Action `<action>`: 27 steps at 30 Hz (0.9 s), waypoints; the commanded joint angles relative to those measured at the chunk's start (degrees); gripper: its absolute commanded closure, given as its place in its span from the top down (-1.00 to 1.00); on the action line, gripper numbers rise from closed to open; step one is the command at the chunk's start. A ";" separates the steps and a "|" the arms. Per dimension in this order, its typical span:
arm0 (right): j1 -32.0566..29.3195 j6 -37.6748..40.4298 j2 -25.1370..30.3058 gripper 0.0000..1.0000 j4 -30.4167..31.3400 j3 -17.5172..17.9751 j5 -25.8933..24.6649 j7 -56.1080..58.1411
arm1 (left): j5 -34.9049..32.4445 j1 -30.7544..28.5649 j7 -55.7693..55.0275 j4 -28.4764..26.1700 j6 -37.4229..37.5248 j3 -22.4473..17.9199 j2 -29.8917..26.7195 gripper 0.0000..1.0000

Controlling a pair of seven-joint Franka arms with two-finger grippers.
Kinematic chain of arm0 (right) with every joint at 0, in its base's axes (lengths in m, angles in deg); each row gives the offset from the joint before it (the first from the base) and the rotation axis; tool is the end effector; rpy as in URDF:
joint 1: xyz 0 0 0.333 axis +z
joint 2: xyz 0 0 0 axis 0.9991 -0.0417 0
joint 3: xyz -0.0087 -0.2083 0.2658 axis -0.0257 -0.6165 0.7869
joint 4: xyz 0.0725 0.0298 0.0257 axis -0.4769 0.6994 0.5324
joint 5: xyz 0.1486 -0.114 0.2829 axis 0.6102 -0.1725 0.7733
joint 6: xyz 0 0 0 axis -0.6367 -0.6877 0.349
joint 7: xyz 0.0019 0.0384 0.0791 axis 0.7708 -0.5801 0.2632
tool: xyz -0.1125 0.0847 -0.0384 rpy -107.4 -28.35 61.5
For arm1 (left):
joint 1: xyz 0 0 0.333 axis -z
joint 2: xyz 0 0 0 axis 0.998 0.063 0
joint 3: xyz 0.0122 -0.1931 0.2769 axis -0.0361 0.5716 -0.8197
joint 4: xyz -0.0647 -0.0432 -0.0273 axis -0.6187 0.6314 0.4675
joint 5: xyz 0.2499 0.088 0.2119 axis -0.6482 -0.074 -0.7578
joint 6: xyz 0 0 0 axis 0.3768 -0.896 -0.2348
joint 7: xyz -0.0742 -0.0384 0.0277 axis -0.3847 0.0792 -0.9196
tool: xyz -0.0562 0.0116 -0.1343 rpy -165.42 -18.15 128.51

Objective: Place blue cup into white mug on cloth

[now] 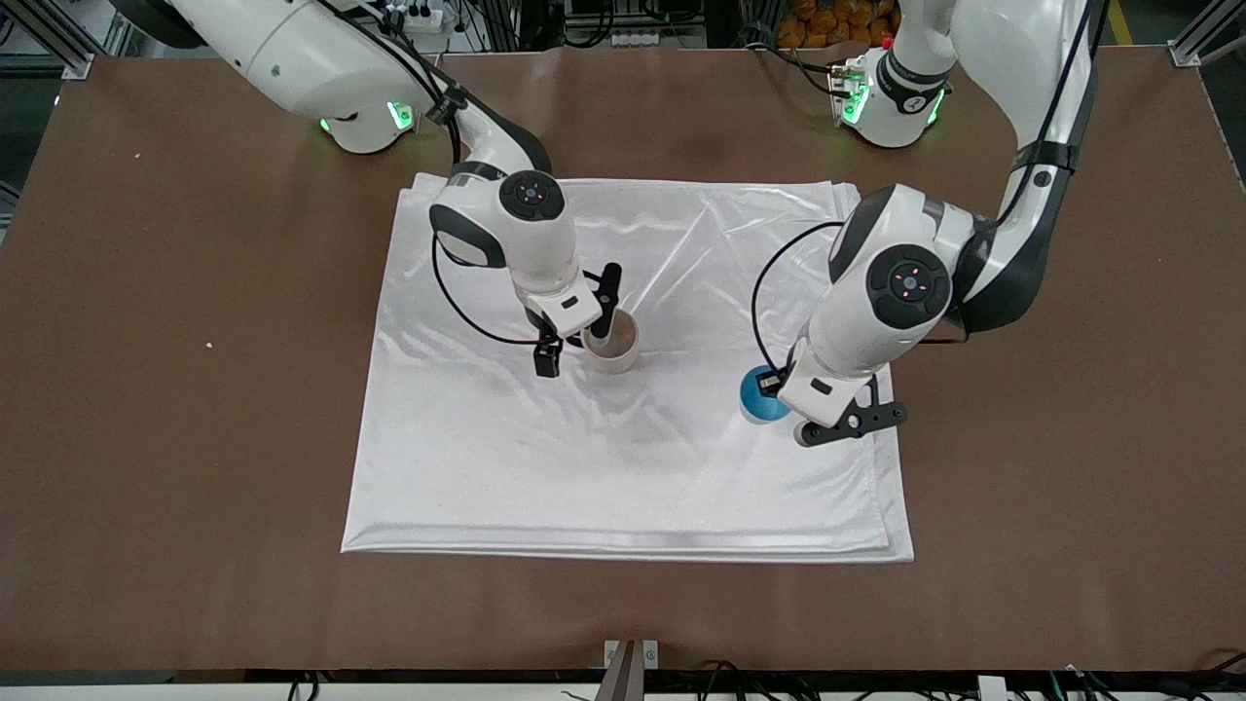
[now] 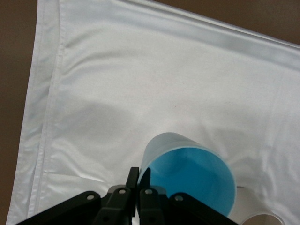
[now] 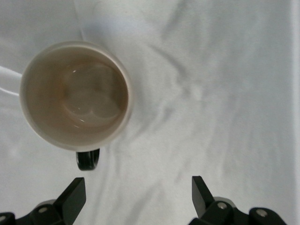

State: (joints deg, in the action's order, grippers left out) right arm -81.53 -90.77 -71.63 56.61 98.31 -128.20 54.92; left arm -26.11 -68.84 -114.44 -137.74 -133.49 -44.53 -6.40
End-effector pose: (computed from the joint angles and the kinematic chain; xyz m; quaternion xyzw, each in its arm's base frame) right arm 0.5014 0.3847 0.3024 0.7651 0.6370 0.0578 0.0745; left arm 0.5914 -0.2865 0.3941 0.9929 0.1146 -0.0118 0.0291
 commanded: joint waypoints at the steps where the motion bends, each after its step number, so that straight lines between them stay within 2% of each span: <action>1: -0.37 4.72 8.03 1.00 1.54 0.87 1.77 -3.83 | 0.28 2.75 -3.29 -0.39 0.59 -0.43 -0.68 -1.00; 7: -0.46 8.77 14.36 1.00 1.54 0.17 7.22 -4.10 | 0.19 5.56 -5.75 -0.39 0.59 -0.52 -0.68 -1.00; 18: -0.55 16.33 24.91 1.00 1.63 -2.12 10.73 -4.10 | 0.19 10.75 -11.11 -0.39 0.59 -0.52 -0.86 -1.00; 23: -0.37 17.64 29.65 1.00 1.81 -5.89 18.11 -4.01 | 0.19 13.12 -12.52 -0.39 0.59 -0.52 -0.51 -1.00; 27: -0.28 20.45 32.65 1.00 1.98 -7.65 19.79 -4.10 | 0.11 14.52 -14.27 -0.39 0.59 -0.52 -0.33 -1.00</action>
State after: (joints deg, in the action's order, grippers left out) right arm -81.72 -72.42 -44.41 56.33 93.13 -111.97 51.45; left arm -26.11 -56.04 -126.33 -137.81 -133.48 -44.54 -6.36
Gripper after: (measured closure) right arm 0.000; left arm 0.965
